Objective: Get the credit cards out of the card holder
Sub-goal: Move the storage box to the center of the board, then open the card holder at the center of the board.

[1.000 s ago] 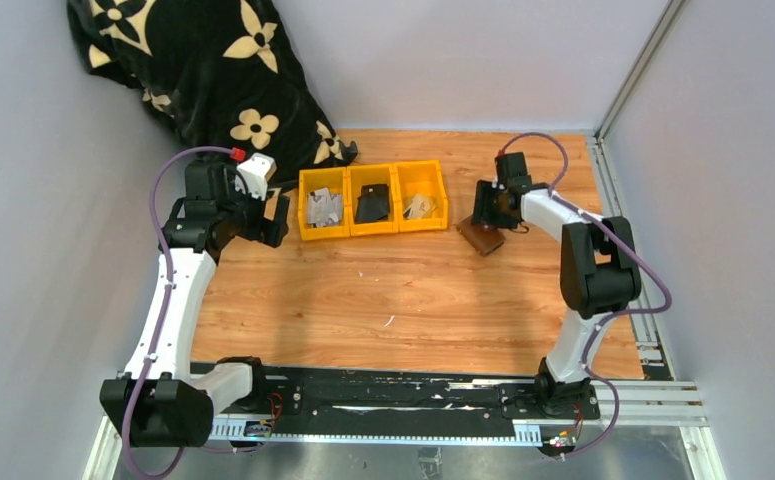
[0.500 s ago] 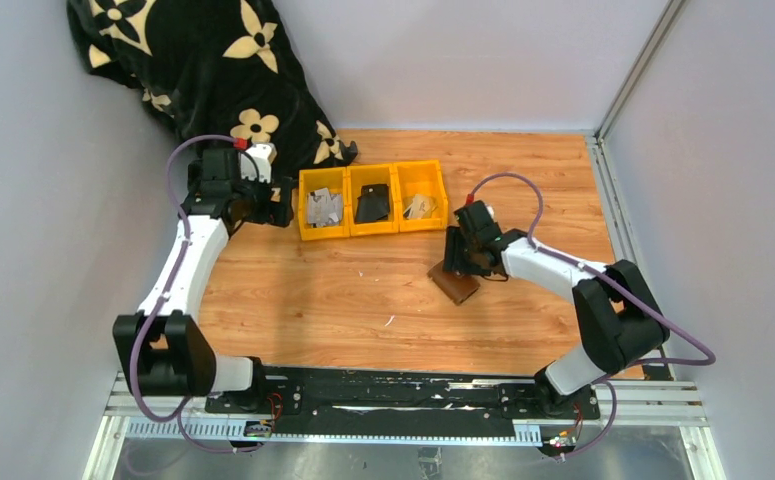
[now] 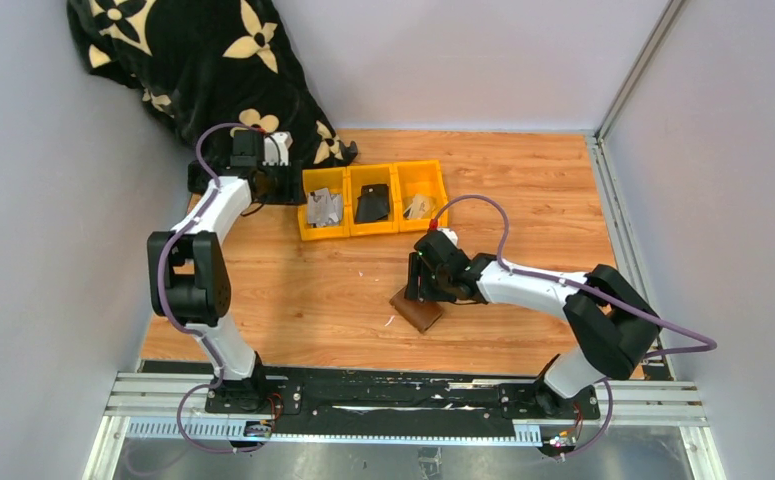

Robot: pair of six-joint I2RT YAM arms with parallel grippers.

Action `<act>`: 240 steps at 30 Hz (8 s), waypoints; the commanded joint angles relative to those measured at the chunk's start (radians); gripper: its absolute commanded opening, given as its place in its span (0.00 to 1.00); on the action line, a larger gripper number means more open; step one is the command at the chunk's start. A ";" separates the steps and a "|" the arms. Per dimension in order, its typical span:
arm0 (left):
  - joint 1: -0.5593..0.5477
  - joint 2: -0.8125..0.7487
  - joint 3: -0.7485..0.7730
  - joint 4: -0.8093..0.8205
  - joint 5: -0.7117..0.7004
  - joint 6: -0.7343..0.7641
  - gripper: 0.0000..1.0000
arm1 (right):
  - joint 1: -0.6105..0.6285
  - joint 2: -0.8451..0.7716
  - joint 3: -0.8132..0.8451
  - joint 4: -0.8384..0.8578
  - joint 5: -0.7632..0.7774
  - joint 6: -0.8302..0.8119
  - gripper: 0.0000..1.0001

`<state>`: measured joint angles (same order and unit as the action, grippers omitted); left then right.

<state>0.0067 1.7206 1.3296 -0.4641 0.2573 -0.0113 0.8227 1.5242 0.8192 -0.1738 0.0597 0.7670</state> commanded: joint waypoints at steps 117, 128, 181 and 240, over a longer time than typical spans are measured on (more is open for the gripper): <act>-0.080 -1.001 -0.268 -0.211 0.805 -0.368 1.00 | 0.494 -0.170 0.457 0.127 0.232 -0.550 0.53; -0.080 -1.052 -0.296 -0.225 0.627 -0.315 0.94 | 0.494 -0.138 0.568 0.070 0.109 -0.527 0.49; -0.080 -0.991 -0.295 -0.169 0.604 -0.523 0.00 | 0.499 -0.444 0.310 0.348 0.311 -0.622 0.74; -0.080 -0.985 -0.174 -0.222 0.662 -0.579 0.00 | 0.512 -0.272 0.339 0.343 0.656 -0.790 0.22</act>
<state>-0.0746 0.7479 1.1267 -0.6910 0.8814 -0.5873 1.3521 1.3018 1.1500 0.2176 0.7254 -0.0494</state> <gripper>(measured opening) 0.293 0.034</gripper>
